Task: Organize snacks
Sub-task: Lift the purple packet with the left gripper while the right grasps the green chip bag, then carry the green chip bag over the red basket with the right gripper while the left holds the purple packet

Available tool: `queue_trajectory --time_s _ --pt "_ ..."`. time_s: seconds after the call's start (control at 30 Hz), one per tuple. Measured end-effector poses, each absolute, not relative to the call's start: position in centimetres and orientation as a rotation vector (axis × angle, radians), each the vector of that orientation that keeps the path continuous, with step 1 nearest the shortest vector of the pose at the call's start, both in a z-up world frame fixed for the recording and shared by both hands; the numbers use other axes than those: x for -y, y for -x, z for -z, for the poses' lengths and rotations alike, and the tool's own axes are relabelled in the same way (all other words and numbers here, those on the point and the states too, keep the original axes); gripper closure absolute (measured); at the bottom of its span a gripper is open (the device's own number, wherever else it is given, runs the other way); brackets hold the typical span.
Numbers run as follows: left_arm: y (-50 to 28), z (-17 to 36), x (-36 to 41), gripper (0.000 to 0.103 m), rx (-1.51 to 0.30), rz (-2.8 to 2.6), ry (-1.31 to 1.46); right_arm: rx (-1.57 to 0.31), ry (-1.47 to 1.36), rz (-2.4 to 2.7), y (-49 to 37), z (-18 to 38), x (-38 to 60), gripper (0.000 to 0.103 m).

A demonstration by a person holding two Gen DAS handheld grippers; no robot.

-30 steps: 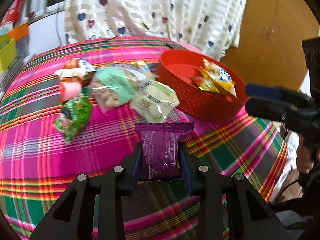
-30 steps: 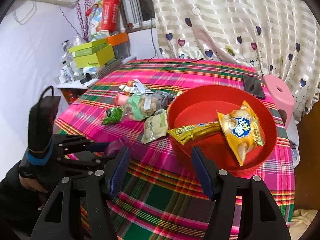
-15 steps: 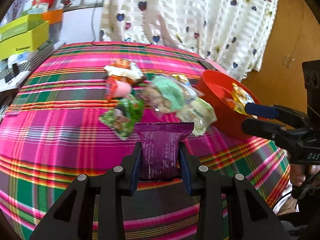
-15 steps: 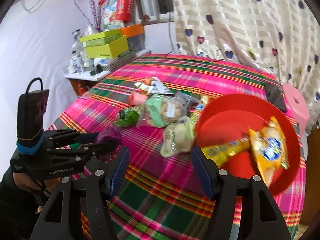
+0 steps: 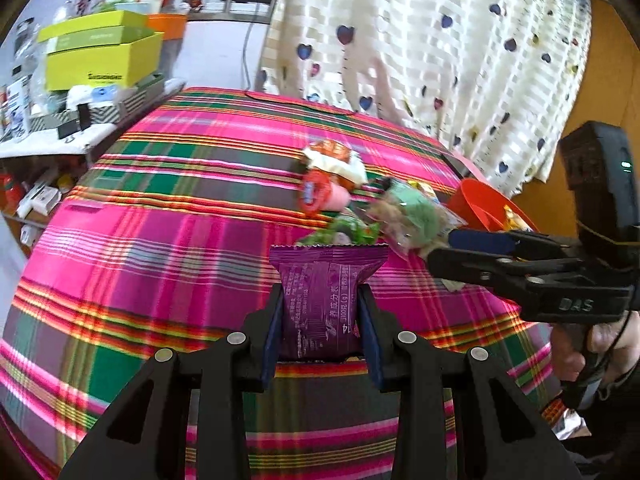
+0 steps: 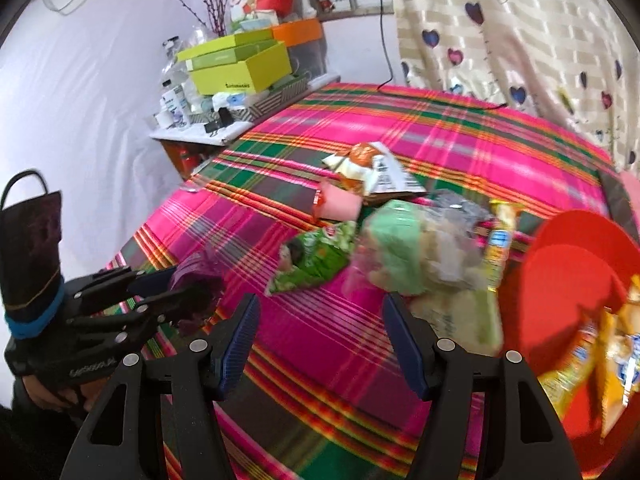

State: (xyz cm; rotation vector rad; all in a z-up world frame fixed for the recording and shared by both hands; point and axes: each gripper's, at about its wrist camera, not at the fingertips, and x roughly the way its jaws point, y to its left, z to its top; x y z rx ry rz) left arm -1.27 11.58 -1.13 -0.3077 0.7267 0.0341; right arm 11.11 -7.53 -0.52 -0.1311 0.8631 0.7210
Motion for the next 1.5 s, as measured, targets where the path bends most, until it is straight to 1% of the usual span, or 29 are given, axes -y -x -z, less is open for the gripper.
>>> queue_trajectory --time_s 0.37,0.8,0.83,0.87,0.93,1.13,1.5 --pt "3.0 1.3 -14.4 0.067 -0.69 -0.061 0.345 -1.029 0.067 -0.634 -15.6 4.2 3.0 0.039" --pt "3.3 1.8 -15.3 0.067 -0.687 -0.062 0.368 -1.011 0.074 -0.597 -17.0 4.8 0.6 0.04" --pt "3.3 1.8 -15.4 0.067 -0.687 -0.062 0.368 -1.006 0.082 -0.592 -17.1 4.8 0.5 0.046" --pt "3.3 1.8 -15.3 0.067 -0.686 -0.061 0.368 -0.994 0.094 -0.577 -17.2 4.8 0.5 0.057" --pt "3.3 1.8 -15.3 0.067 -0.686 -0.062 0.367 -0.985 0.094 -0.583 -17.2 4.8 0.6 0.063" --pt "3.4 1.7 -15.2 0.067 -0.686 -0.067 0.365 -0.959 0.115 -0.619 -16.2 4.4 1.1 0.065" --pt "3.2 0.3 -12.7 0.067 -0.688 -0.08 0.349 -0.891 0.122 -0.722 -11.5 1.4 3.1 0.065"
